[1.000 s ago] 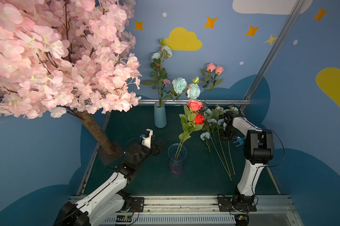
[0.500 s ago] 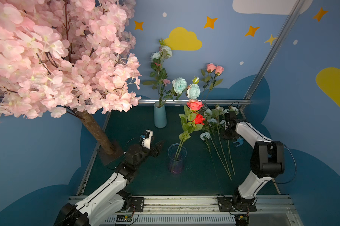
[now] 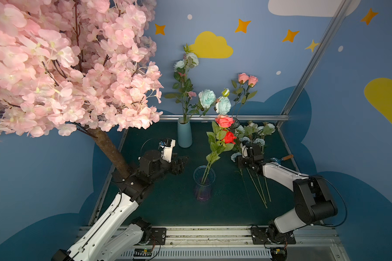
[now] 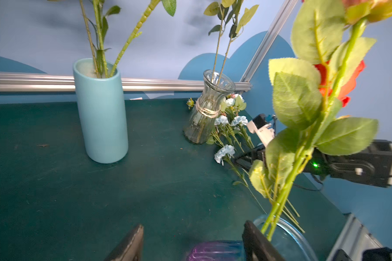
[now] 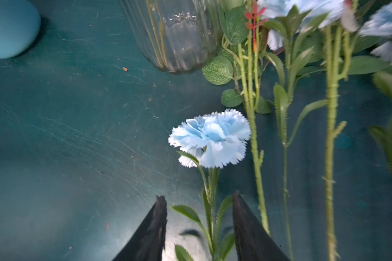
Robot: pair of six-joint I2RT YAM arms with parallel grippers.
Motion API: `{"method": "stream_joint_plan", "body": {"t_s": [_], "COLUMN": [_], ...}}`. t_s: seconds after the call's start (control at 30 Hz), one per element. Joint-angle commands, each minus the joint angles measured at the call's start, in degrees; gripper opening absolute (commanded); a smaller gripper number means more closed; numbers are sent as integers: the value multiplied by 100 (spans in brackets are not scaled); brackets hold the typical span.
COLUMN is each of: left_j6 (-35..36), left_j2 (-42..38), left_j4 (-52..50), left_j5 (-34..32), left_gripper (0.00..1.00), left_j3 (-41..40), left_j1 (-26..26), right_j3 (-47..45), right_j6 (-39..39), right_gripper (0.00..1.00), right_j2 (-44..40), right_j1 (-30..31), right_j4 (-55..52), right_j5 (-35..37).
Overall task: Pick out blue flowers from the vase
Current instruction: Place the flower at the center of the board, then move the vase to the center of the board.
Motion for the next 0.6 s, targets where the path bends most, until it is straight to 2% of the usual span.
{"method": "stream_joint_plan", "body": {"t_s": [0.0,0.07,0.2,0.33,0.5,0.57], "left_j6": [-175,-183,-63,49,197,253], "left_j2": [162,334,885,1370,1833,2001], "left_j4": [-1378,-1624,-2270,-2641,-3029,-3141], "left_j5": [994,1321,1544,1446,1113,970], "left_gripper": [70,70,70,70,70,69], "left_j3": [422,657,1175,1608,2039,2162], "left_j1": [8,-10,-140,-427,-673,-702], "right_j3": [317,291,44,-429,-1333,-1333], "right_j6": [154,156,234,488,451,480], "right_gripper": [50,51,51,52,57,57], "right_j2": [-85,-111,-321,-621,-873,-894], "right_j1": [-25,-35,-83,-117,-168,-193], "right_j4": [399,423,650,1234,2815,2826], "right_j5": [-479,-483,-480,-440,-619,-683]}}
